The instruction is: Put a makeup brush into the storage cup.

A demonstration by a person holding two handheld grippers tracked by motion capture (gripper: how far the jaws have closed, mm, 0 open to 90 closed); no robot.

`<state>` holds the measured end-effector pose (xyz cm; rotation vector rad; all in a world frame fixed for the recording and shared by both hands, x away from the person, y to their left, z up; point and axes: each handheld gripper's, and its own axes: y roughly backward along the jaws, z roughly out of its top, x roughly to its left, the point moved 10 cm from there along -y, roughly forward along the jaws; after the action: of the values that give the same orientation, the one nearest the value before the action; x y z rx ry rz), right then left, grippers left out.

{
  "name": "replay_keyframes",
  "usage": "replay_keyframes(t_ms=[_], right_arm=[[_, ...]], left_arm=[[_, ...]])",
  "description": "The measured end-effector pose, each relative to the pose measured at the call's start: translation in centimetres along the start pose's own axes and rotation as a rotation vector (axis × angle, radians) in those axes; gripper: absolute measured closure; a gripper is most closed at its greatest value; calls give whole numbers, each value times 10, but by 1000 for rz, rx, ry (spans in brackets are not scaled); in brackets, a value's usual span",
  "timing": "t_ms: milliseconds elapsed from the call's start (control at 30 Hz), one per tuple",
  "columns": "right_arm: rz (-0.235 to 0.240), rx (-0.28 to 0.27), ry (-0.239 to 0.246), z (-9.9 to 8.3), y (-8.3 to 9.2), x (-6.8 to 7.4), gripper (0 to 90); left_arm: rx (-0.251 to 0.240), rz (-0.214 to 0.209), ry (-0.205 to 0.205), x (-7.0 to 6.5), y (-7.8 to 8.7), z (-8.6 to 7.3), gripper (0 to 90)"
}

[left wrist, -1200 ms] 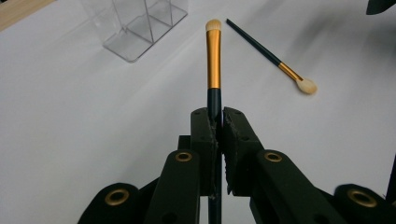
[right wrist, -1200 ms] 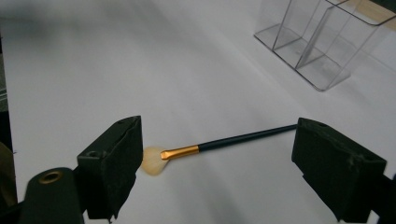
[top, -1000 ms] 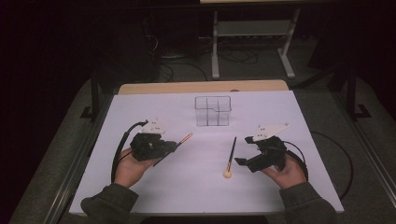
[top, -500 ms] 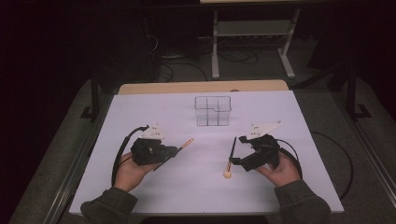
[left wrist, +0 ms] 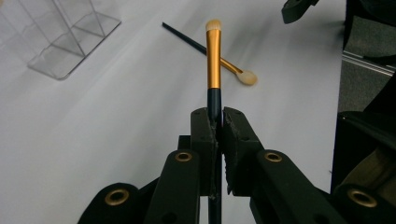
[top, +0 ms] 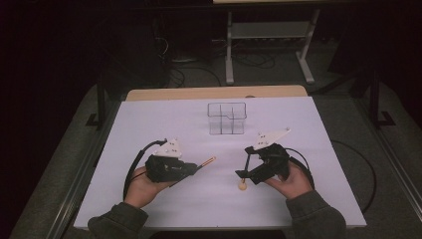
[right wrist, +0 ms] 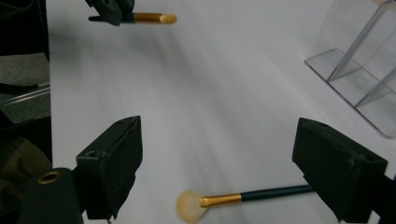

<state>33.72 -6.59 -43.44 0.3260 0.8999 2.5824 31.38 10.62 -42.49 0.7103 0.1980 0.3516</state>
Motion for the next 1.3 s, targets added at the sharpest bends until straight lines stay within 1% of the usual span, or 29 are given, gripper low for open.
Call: replay_keyframes(t_ms=[33,100,133,233,333,400,433,500,533,567,600,667,700,800,867,933,1000,1067,1133,1167,1200,1300], right_arm=[[10,0,3,2,-1,2,157],[21,1,7,4,-2,4,159],[26,0,11,5,-3,5,163],[39,5,10,7,-5,7,183],[50,9,15,9,-7,9,184],[56,10,21,10,-8,10,184],[61,9,22,11,-8,11,184],[74,12,31,12,-10,13,189],[74,12,31,12,-10,13,189],[89,23,35,12,-11,15,192],[92,24,37,12,-12,15,194],[98,24,40,13,-12,16,198],[114,27,45,13,-13,18,207],[115,30,54,13,-15,18,209],[136,29,58,13,-16,21,226],[145,29,64,14,-16,23,231],[151,33,67,13,-17,24,233],[157,35,65,13,-17,25,237],[167,36,77,13,-18,27,249],[167,36,77,13,-18,27,249],[178,40,75,13,-18,28,255],[188,45,84,13,-18,30,259]], left_arm=[[4,-9,-13,-2,0,0,832],[-1,-14,-13,-4,-1,1,832],[3,-19,-19,-4,-1,1,832],[12,-24,-23,-5,-3,0,833],[10,-28,-21,-7,-6,0,832],[12,-36,-31,-8,-7,1,833],[7,-39,-26,-10,-8,2,832],[12,-48,-44,-12,-9,2,833],[12,-48,-44,-12,-9,2,832],[8,-53,-39,-14,-9,3,833],[15,-54,-52,-14,-9,3,833],[13,-65,-57,-16,-11,4,832],[23,-73,-64,-18,-12,3,832],[28,-82,-71,-20,-15,3,832],[30,-93,-77,-22,-17,3,833],[33,-99,-83,-23,-17,4,832],[32,-102,-80,-24,-18,4,833],[30,-109,-94,-25,-19,5,832],[32,-112,-105,-26,-19,5,832],[25,-115,-111,-27,-19,6,832],[21,-115,-119,-26,-19,7,832],[19,-119,-123,-27,-19,8,832]])
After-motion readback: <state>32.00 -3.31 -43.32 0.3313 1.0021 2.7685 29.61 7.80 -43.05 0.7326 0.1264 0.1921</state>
